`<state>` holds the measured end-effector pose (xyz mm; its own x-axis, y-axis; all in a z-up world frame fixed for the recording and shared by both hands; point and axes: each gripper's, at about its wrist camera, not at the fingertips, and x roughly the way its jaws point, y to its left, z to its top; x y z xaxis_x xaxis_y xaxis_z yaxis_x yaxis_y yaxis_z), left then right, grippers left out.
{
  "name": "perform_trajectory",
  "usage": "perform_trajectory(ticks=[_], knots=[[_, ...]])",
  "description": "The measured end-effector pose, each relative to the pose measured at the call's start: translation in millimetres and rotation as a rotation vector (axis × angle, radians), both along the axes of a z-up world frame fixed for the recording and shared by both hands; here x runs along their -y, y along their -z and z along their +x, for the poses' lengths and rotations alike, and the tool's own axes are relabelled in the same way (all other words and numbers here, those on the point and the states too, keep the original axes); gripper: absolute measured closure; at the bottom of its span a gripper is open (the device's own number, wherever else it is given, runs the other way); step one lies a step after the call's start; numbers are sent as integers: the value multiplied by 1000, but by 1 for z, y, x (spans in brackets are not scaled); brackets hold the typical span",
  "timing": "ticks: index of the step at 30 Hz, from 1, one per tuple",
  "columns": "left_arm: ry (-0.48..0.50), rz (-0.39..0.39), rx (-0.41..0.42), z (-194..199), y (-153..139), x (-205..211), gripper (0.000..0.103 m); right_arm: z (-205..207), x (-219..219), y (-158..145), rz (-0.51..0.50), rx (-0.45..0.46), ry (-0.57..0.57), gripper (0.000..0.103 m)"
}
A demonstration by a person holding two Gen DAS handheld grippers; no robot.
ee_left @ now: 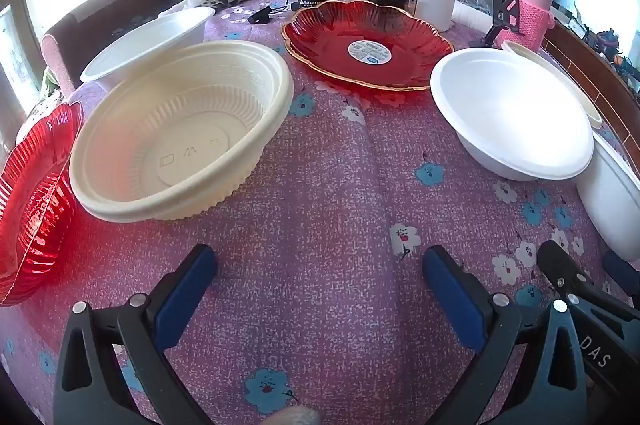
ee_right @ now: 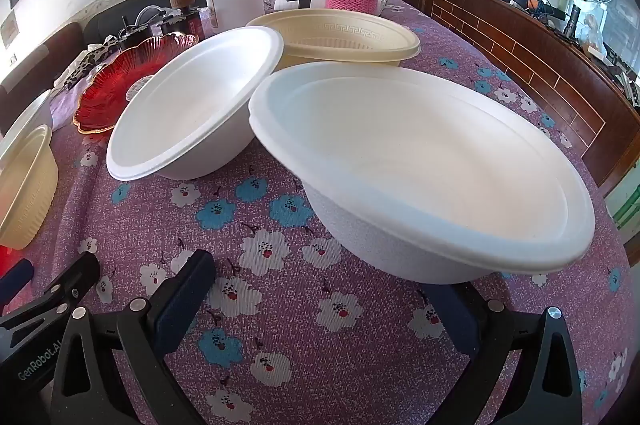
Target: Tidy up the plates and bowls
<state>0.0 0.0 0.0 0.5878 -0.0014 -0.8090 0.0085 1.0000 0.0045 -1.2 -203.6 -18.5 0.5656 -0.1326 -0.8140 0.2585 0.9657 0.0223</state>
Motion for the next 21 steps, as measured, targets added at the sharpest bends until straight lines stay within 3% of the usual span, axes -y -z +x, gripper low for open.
perform_trajectory(ticks=[21], knots=[[0, 0, 1, 0, 0, 0, 0, 0, 0, 0, 0, 2, 0, 1]])
